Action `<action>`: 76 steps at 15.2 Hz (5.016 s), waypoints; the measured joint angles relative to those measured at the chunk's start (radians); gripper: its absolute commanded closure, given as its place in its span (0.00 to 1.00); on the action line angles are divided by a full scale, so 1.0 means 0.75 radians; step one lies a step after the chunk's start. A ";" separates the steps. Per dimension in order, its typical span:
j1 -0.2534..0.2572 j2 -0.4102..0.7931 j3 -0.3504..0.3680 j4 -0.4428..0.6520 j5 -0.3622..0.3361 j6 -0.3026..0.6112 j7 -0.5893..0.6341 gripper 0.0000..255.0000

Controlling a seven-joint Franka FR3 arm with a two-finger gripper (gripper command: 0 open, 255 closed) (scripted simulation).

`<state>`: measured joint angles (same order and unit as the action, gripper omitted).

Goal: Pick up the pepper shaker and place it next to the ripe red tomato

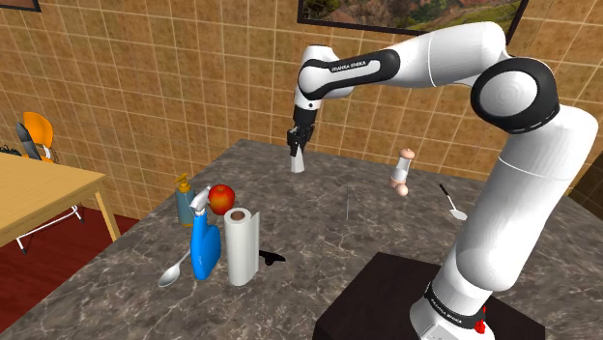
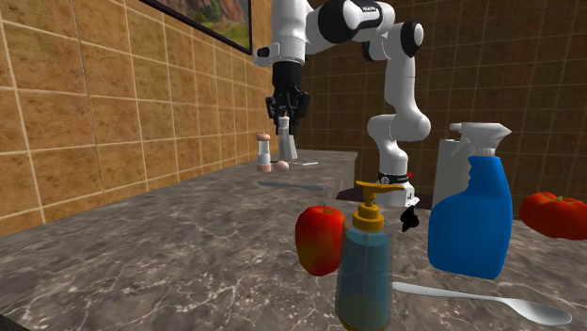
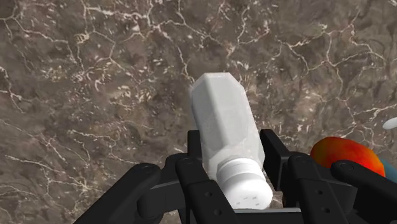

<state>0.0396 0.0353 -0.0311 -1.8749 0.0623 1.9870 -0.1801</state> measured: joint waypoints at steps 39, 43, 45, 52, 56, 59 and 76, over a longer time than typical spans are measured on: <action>0.468 -0.026 0.545 0.075 -0.110 -0.079 1.050 1.00; 0.543 0.082 0.606 0.197 -0.170 -0.106 1.198 1.00; 0.584 0.138 0.631 0.260 -0.203 -0.122 1.267 1.00; 0.764 0.391 0.686 0.586 -0.344 -0.234 1.492 1.00; 0.875 0.525 0.696 0.759 -0.413 -0.291 1.590 1.00; 0.888 0.548 0.694 0.748 -0.426 -0.261 1.608 1.00; 0.866 0.579 0.677 0.489 -0.455 0.021 1.647 1.00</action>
<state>0.6892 0.4694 0.4767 -1.5082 -0.2790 2.0029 1.0549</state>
